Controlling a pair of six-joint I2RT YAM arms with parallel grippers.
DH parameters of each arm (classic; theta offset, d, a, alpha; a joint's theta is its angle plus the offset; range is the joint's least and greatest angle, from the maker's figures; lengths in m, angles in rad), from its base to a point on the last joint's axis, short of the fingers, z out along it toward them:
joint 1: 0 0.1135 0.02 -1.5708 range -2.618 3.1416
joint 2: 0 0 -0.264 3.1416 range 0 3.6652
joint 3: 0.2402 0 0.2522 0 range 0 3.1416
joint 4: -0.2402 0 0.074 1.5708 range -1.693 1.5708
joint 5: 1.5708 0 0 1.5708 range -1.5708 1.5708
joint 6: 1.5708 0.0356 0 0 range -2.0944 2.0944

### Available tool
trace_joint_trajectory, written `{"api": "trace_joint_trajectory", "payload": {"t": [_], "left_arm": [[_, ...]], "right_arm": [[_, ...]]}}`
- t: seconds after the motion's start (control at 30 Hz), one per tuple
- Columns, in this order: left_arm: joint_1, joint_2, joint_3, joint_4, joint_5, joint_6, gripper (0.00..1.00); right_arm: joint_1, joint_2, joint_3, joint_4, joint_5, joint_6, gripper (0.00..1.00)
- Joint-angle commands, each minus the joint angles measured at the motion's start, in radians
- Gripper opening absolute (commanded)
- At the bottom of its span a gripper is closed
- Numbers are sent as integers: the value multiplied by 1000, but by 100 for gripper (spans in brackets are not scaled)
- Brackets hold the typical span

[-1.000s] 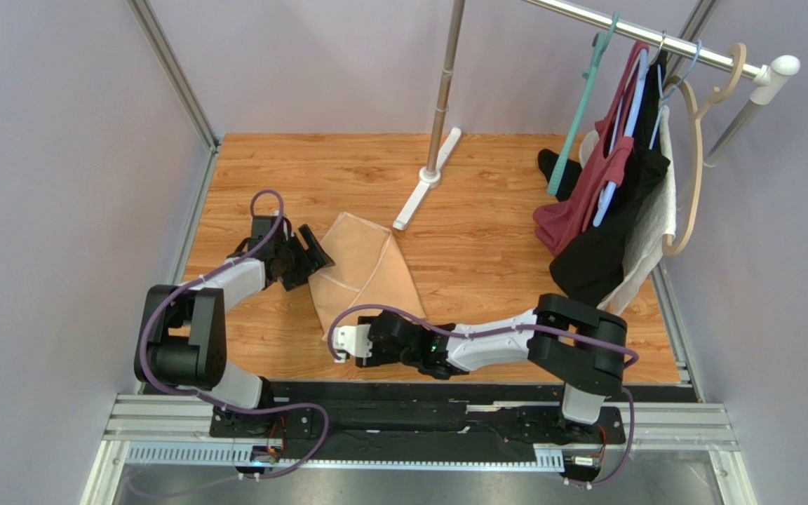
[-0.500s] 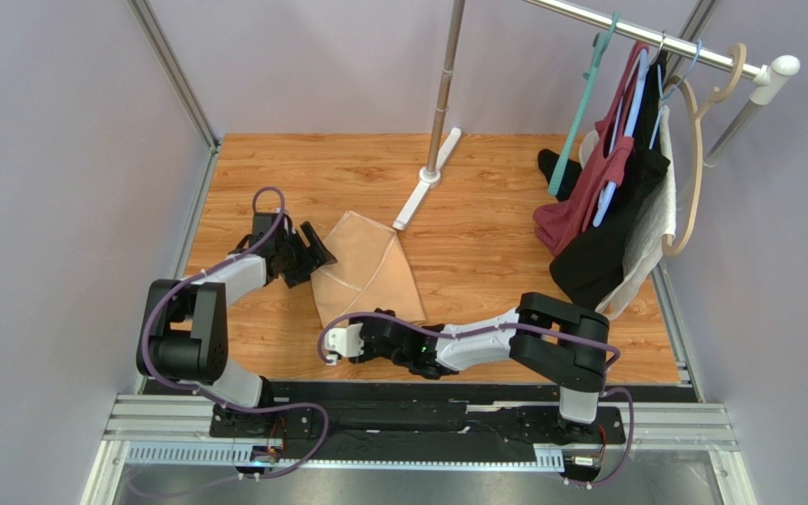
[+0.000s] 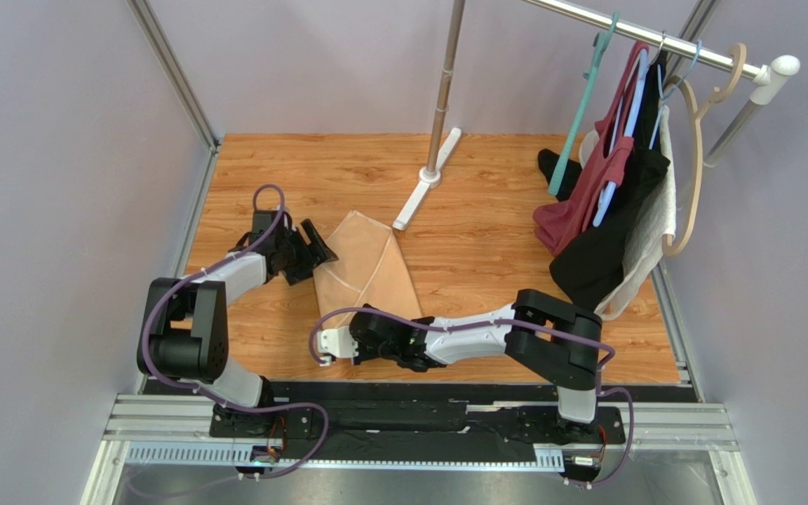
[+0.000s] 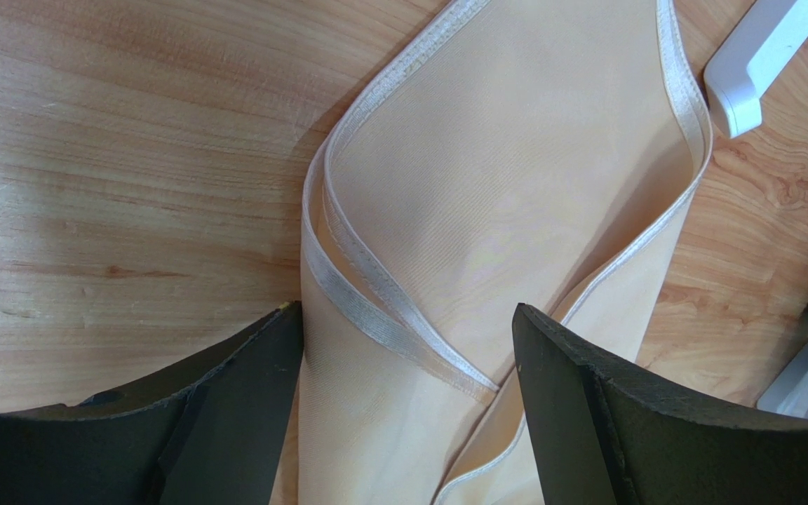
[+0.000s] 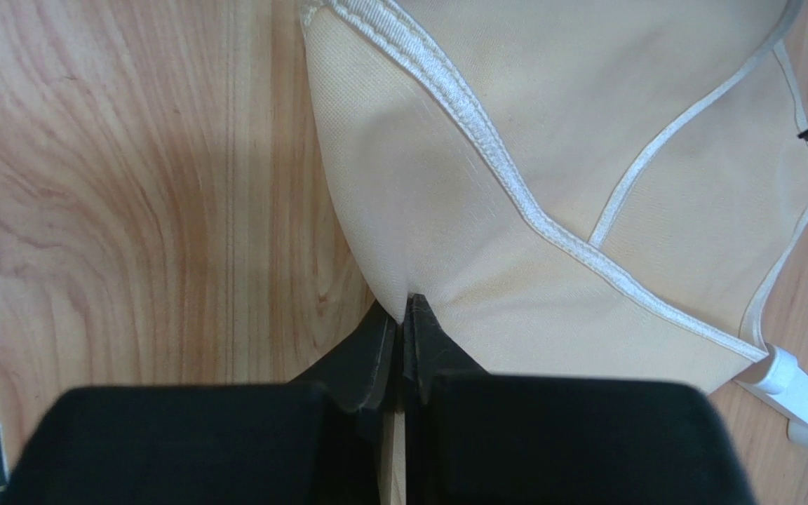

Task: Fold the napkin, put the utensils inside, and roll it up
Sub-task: Roll the napkin with the utensil

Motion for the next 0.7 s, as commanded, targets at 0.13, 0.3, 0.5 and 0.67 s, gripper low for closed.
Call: {"api": "trace_joint_trajectory", "payload": {"t": [0.13, 0.3, 0.5, 0.67], "left_arm": [[6, -99, 47, -19, -21, -7, 81], [7, -171, 37, -41, -115, -3, 81], [6, -258, -31, -33, -196, -16, 83], [7, -352, -120, -21, -239, -30, 83]], "right_arm": [[-5, 39, 127, -273, -135, 73, 0], [-57, 48, 218, -411, -285, 156, 0], [-126, 59, 304, -498, -422, 210, 0], [-177, 82, 342, -523, -516, 257, 0]]}}
